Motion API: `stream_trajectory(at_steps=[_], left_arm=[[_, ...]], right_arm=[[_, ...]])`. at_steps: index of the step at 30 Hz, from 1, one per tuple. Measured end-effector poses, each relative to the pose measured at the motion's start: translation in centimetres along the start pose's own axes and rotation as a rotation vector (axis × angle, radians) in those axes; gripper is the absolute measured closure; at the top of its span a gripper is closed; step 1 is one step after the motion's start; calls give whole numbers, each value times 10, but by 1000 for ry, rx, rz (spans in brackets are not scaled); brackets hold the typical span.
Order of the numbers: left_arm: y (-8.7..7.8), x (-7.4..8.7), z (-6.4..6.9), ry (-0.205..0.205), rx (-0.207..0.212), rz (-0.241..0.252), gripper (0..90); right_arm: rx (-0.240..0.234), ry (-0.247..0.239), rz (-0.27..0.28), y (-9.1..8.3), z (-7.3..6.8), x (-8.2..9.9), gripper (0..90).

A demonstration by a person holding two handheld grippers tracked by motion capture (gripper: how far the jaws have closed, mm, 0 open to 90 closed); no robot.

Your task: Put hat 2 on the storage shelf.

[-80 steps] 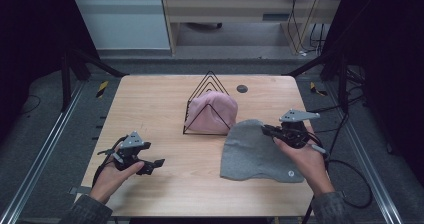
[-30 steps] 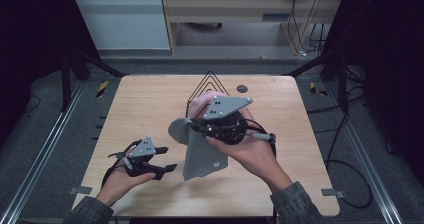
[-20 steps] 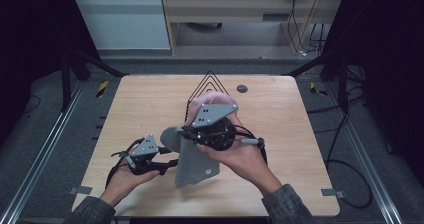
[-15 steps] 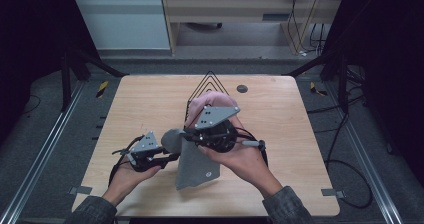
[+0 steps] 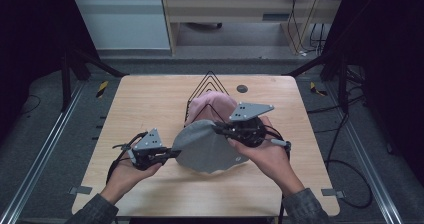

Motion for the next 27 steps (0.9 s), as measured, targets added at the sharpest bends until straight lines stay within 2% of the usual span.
stream_trajectory(at_steps=[4, 9, 17, 22, 27], left_arm=[[-8, -26, -4, 19, -12, -9, 870], [-20, -61, -13, 5, -19, 11, 871], [-32, -116, -27, 70, -62, -22, 873], [-36, -137, -29, 83, -63, -6, 873], [-36, -157, -39, 89, -96, 4, 873]], right_arm=[[24, 19, 43, -14, 7, -5, 851], [42, 23, 91, -36, 13, -21, 851], [77, 30, 121, -63, 27, -53, 852], [92, 46, 142, -76, 37, -70, 852], [115, 54, 159, -86, 47, -84, 852]])
Point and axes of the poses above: each handheld gripper's, and its own axes: y roughly forward along the jaws, x roughly out of its underside, z roughly to its right, the point moved 2 cm from there along y, roughly forward along the jaws, and after that the axes turned 12 degrees about -x, right-handed, at the moved point
